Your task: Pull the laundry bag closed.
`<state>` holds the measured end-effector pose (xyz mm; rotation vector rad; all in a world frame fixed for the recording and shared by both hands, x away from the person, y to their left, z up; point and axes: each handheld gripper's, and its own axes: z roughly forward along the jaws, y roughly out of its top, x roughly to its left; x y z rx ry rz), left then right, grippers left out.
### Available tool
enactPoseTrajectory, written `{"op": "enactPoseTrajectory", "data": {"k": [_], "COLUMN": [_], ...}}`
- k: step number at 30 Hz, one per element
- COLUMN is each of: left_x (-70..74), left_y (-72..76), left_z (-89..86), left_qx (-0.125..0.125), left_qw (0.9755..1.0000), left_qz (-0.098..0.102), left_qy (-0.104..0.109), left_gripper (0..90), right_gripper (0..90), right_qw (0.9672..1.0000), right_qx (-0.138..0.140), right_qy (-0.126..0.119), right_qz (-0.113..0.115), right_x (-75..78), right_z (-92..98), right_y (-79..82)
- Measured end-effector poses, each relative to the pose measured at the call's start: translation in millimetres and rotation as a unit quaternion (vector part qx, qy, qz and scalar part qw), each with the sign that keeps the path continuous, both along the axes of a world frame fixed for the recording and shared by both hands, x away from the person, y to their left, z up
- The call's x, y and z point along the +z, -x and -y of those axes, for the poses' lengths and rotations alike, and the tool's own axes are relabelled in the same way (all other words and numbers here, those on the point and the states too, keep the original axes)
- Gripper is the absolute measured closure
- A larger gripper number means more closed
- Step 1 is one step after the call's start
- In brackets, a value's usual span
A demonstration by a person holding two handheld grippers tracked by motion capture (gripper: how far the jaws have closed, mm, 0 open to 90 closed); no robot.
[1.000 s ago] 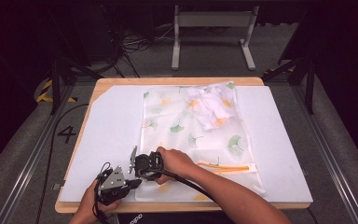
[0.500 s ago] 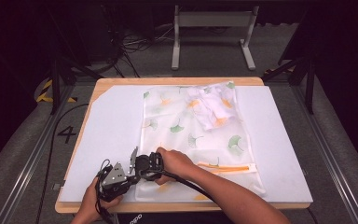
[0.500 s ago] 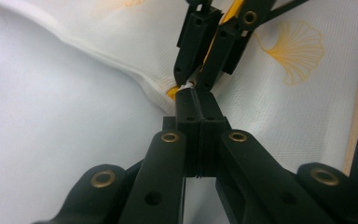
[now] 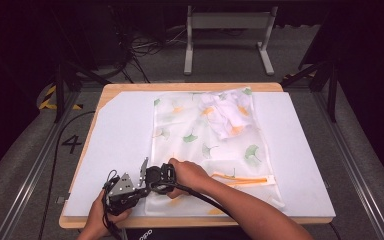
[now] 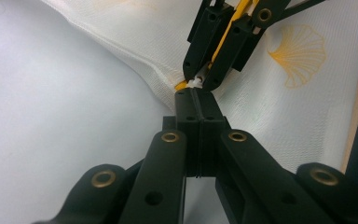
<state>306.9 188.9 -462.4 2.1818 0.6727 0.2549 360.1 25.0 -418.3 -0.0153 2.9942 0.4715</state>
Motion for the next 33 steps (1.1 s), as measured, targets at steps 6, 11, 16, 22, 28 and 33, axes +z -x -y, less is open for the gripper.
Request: {"op": "enactPoseTrajectory", "data": {"k": [6,11,16,22,28,33], "left_x": [0.0,-0.3,-0.7,-0.7,-1.0,-1.0], "left_y": [0.4,0.4,-0.1,-0.9,-0.5,-1.1], "left_z": [0.1,-0.5,-1.4,-2.5,-2.6,-2.8], "left_qx": [0.007,0.009,0.006,0.002,0.003,0.000], "left_qw": [1.0000,0.9999,1.0000,1.0000,1.0000,1.0000], "left_qz": [-0.003,-0.005,-0.004,-0.002,-0.002,-0.002], "left_qy": [0.002,0.004,0.007,0.007,0.009,0.009], "left_gripper": [90.0,90.0,90.0,90.0,90.0,90.0], "right_gripper": [84.6,85.4,89.9,89.8,90.0,89.9], "right_qw": [0.9999,0.9999,0.9998,0.9998,0.9997,0.9998], "right_qx": [0.005,0.004,-0.004,-0.003,-0.001,-0.001], "right_qy": [-0.007,-0.015,-0.021,-0.021,-0.025,-0.022], "right_qz": [0.010,0.005,0.000,0.006,-0.001,0.000], "right_x": [-0.3,2.9,0.0,0.3,1.6,-0.4], "right_z": [2.0,8.3,15.5,13.6,16.7,16.5], "right_y": [3.0,2.6,0.7,0.5,0.1,1.5]}}
